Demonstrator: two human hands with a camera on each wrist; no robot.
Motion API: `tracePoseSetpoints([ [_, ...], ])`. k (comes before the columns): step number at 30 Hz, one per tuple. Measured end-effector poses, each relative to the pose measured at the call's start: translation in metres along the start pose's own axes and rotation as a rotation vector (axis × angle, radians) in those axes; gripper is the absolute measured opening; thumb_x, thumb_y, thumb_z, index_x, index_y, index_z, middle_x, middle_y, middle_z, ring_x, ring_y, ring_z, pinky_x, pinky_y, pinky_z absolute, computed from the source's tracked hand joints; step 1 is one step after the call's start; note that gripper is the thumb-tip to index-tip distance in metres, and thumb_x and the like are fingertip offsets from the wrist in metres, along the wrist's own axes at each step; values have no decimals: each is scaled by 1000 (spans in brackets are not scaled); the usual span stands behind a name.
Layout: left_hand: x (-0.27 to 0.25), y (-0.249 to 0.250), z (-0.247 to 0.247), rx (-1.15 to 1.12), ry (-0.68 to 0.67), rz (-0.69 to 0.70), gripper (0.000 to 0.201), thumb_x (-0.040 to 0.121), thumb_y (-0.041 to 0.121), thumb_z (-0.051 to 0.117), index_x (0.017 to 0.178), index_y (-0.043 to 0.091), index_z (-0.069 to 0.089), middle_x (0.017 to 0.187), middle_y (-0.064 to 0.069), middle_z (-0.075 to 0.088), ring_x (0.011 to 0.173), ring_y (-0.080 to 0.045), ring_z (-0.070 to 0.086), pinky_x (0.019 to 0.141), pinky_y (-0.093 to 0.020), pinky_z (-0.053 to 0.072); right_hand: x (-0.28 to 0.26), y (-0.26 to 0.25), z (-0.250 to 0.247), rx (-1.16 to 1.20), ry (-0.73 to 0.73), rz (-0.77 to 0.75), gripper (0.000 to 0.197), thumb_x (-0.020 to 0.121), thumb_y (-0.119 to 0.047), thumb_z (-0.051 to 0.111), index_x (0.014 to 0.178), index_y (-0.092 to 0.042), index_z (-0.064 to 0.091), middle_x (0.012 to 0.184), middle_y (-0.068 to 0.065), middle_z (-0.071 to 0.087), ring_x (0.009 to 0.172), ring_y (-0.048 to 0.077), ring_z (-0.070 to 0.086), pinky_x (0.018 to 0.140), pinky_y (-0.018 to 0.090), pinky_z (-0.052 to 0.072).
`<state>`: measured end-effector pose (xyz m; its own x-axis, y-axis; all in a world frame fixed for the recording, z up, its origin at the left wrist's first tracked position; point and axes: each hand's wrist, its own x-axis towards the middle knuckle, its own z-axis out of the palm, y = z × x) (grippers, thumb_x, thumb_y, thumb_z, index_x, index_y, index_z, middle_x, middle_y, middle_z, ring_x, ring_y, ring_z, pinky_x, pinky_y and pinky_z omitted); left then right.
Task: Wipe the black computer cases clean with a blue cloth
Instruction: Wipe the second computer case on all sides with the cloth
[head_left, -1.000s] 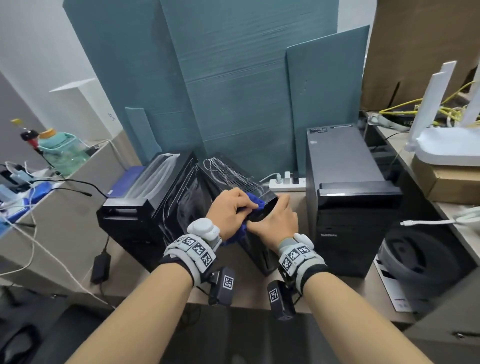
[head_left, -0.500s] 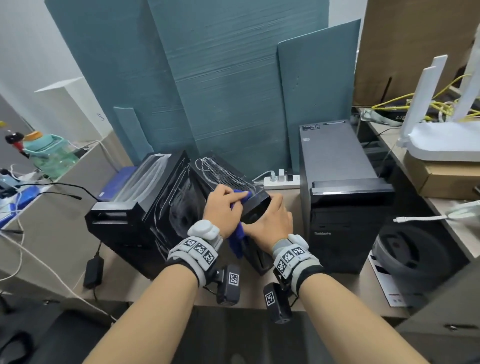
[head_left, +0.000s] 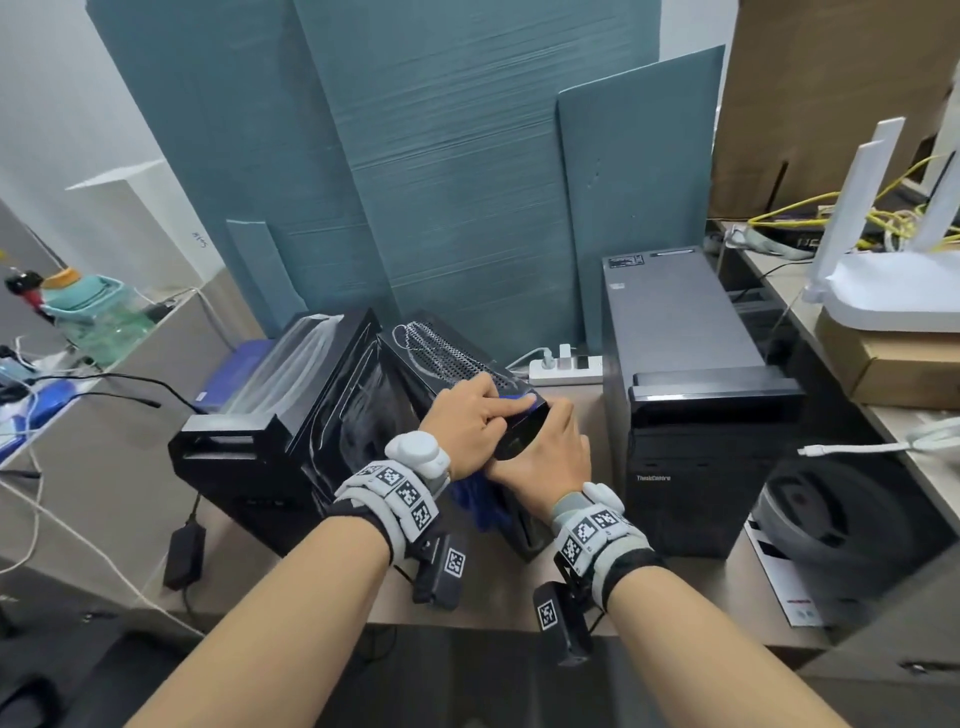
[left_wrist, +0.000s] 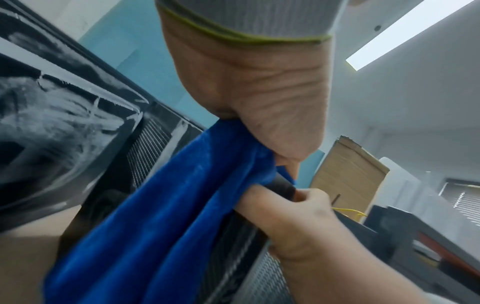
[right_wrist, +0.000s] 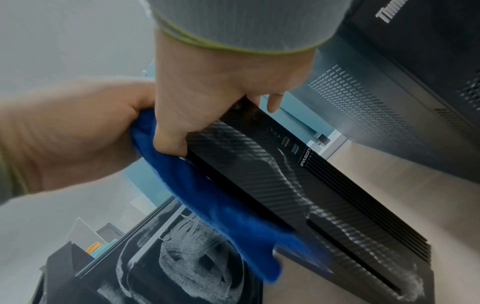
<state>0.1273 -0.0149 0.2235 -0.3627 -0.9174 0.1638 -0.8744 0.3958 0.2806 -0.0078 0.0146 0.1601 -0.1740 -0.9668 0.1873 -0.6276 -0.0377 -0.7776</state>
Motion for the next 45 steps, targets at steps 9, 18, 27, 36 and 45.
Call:
tracePoseSetpoints([
  [9,4,-1,1,-37,-29,68,54,90,22,37,131,46,62,87,5,40,82,-17,45,83,-34,40,-1,0,0,33,-6,5,86,46,-64,72,111,-19,39,101,-6,45,99,24,54,88,37,43],
  [18,13,-1,11,-64,-5,98,51,90,23,38,128,44,66,86,7,37,80,-15,43,82,-37,40,-2,0,1,10,2,8,90,48,-62,80,115,-17,39,104,-5,46,102,25,54,90,41,43],
  [27,37,-29,4,14,61,-161,53,91,26,32,128,43,65,92,4,40,95,-27,53,90,-42,41,5,-12,-2,-158,-20,-7,86,52,-71,72,113,-17,43,107,-2,52,108,26,55,91,42,43],
  [36,59,-79,-13,87,35,-229,47,101,25,37,130,55,58,105,-1,47,104,-24,55,94,-41,39,21,-33,-2,-234,-23,-30,101,53,-78,70,133,-21,45,126,-7,58,120,19,56,98,40,42],
  [45,64,-71,-6,101,-24,82,47,101,26,39,134,55,55,100,3,42,92,-18,50,91,-41,38,25,-35,-16,-164,-64,70,137,45,-68,78,157,-24,11,132,-7,60,116,31,59,94,40,51],
])
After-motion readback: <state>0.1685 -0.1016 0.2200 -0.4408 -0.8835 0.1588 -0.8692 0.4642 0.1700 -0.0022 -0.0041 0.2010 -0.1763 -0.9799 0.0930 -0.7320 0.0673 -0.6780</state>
